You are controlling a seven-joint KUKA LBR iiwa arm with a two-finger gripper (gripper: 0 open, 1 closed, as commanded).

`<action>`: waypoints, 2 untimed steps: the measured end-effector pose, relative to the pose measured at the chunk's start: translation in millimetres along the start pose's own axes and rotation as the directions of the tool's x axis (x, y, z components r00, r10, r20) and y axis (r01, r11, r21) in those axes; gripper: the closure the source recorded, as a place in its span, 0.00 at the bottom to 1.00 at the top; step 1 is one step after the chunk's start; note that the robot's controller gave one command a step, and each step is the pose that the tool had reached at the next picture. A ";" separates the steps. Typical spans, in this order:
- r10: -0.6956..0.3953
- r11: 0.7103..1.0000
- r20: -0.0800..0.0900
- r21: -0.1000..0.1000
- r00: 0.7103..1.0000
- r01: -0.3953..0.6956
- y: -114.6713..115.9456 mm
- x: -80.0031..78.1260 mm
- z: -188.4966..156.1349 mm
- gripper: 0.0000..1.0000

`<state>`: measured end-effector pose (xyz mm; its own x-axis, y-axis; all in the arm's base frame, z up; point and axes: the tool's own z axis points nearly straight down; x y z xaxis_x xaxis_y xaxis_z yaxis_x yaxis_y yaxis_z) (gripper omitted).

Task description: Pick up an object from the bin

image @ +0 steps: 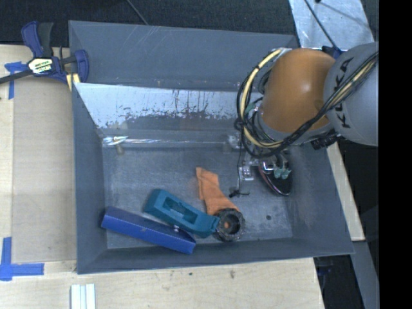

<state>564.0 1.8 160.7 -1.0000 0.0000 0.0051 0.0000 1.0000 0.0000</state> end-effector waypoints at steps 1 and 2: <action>0.000 1.000 0.009 0.000 1.000 0.000 0.0 -1.8 -4.8 0.00; 0.117 0.993 0.011 -0.002 0.993 -0.117 11.0 -16.4 45.5 0.00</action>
Offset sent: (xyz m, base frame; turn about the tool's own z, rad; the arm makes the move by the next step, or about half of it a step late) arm 0.0254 0.0209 -0.0907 0.2115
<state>580.2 12.8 115.1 -0.9931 0.1172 -0.0056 0.1172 0.9931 0.0010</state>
